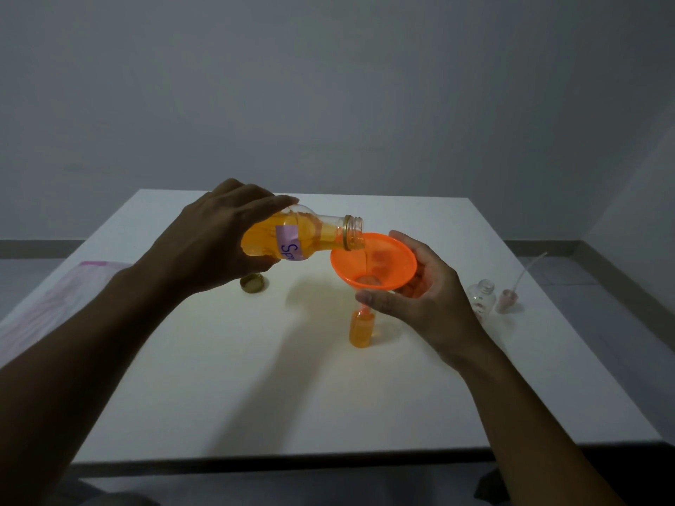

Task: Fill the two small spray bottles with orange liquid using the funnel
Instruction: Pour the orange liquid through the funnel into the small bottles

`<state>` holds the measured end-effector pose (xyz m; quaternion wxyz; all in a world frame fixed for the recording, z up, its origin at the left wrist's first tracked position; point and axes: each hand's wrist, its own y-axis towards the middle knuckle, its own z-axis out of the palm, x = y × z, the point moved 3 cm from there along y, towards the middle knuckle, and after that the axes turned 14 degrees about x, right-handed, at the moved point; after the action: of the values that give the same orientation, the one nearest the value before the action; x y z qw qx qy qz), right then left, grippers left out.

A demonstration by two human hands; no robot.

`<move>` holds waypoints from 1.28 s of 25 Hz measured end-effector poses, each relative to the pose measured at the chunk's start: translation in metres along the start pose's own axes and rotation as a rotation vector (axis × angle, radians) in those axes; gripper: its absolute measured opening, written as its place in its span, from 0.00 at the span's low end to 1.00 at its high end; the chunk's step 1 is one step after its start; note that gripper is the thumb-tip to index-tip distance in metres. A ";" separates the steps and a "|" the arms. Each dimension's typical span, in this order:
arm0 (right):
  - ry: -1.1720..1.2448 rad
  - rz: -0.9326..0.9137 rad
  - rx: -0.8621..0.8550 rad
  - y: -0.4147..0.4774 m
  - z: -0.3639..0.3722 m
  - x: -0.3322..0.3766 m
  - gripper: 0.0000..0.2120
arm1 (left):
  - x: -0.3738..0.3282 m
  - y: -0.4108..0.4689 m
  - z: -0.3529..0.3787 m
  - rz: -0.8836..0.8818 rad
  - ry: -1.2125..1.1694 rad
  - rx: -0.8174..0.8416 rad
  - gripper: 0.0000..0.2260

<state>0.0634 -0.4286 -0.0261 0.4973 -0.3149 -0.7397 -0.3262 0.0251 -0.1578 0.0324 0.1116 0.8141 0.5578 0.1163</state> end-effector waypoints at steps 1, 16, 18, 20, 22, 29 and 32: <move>0.000 0.002 -0.002 0.000 0.000 0.000 0.46 | 0.000 0.000 0.001 0.000 -0.002 0.000 0.37; 0.012 0.001 -0.001 0.000 -0.001 0.001 0.45 | -0.001 -0.003 0.004 -0.037 -0.071 -0.011 0.38; 0.001 0.000 -0.001 0.000 -0.001 0.002 0.45 | 0.000 -0.005 0.008 -0.052 -0.103 -0.006 0.38; -0.001 -0.001 -0.004 0.000 -0.001 0.003 0.45 | 0.000 -0.006 0.010 -0.066 -0.132 -0.001 0.38; 0.007 -0.007 -0.003 0.001 0.000 0.003 0.46 | -0.001 -0.006 0.011 -0.077 -0.158 -0.009 0.37; -0.011 -0.013 -0.014 0.001 -0.002 0.001 0.47 | -0.001 -0.008 0.014 -0.115 -0.222 -0.023 0.37; -0.027 -0.007 -0.012 0.000 0.000 0.003 0.47 | -0.001 -0.010 0.014 -0.135 -0.245 -0.026 0.38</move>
<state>0.0629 -0.4282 -0.0229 0.4843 -0.3198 -0.7454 -0.3279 0.0202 -0.1562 0.0159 0.1968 0.7813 0.5921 0.0154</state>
